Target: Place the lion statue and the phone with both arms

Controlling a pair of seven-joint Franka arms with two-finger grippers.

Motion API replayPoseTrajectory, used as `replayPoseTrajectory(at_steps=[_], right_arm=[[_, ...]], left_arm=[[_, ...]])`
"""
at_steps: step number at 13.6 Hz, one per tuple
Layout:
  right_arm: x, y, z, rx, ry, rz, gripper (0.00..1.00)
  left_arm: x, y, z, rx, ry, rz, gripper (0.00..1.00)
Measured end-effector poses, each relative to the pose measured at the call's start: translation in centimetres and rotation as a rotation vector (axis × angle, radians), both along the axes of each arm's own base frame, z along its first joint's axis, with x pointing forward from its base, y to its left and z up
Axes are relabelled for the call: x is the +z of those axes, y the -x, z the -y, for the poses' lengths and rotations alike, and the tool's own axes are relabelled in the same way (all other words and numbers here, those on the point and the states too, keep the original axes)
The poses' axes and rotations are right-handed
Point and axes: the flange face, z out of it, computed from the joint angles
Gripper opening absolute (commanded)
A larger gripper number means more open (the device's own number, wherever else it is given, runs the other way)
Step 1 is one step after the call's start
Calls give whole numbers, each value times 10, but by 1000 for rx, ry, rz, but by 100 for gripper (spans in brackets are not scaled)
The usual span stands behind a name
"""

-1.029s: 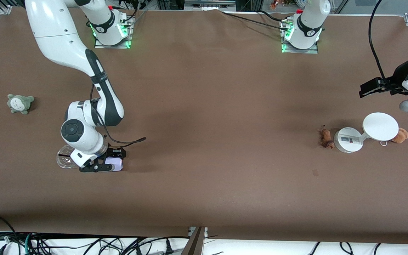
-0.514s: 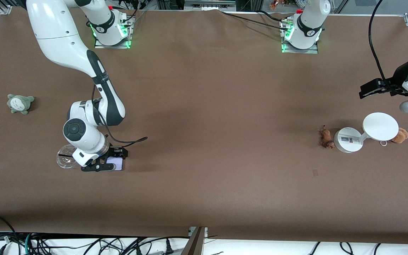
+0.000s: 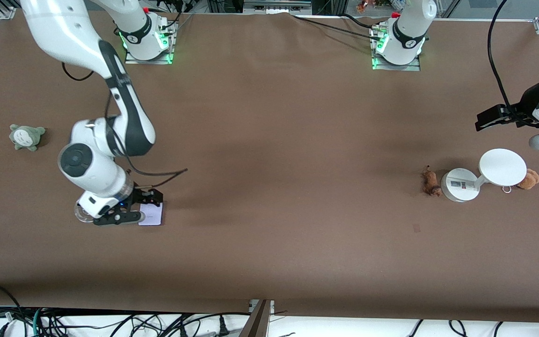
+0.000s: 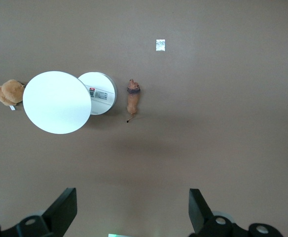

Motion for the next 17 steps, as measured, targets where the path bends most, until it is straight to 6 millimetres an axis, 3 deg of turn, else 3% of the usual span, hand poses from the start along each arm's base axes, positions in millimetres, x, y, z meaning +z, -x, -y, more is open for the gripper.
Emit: replayPoseTrajectory(at_steps=[4, 9, 11, 17], right_arm=[[111, 24, 3, 14, -19, -43, 100], [223, 83, 22, 9, -35, -117, 100], [246, 98, 31, 4, -41, -124, 100], [257, 104, 32, 5, -40, -138, 100]], left_arm=[[2, -2, -2, 2, 1, 9, 100], [3, -5, -3, 5, 2, 13, 100], [3, -5, -3, 5, 2, 13, 100], [3, -5, -3, 5, 2, 13, 100]])
